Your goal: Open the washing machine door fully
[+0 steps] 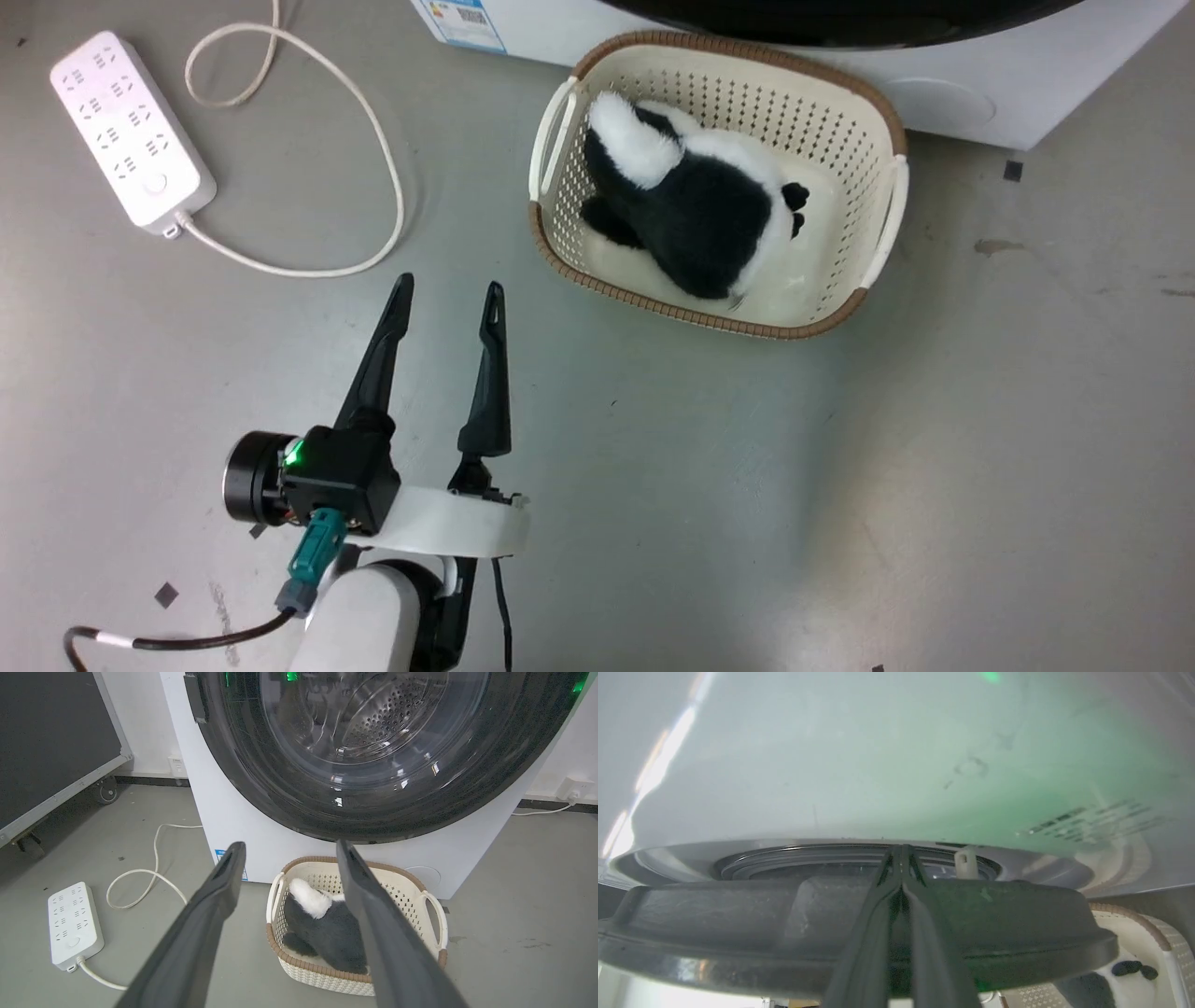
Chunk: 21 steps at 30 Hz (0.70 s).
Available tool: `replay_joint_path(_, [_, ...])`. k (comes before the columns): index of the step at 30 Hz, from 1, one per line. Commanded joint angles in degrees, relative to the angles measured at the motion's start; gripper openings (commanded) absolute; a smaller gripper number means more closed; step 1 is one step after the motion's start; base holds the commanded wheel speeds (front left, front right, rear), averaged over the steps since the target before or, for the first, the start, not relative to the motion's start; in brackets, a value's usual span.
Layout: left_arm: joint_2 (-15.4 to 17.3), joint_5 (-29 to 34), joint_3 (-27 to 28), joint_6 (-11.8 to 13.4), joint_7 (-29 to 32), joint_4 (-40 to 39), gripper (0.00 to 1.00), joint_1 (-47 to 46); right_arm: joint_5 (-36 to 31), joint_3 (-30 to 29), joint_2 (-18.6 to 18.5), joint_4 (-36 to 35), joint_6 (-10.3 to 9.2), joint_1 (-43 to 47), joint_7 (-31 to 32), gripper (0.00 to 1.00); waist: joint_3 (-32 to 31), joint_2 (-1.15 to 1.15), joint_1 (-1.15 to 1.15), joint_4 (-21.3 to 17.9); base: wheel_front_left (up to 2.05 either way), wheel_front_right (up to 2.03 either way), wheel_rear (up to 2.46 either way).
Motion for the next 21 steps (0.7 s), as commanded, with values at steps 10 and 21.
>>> replay_joint_path(10, [0.1,-0.9,-0.9,1.1,-1.7,0.6,1.0,-1.4,1.0,-3.4,-2.0,8.8,0.01,-1.8,7.1,0.0,-2.0,0.0,0.0,0.2,0.0,0.0,0.0])
replay_joint_path(21, [0.1,-0.6,-0.4,0.3,-1.8,2.9,1.0,2.4,4.4,-2.9,2.8,5.6,0.01,12.4,11.6,0.0,-11.6,0.0,0.0,-2.2,0.0,0.0,0.0])
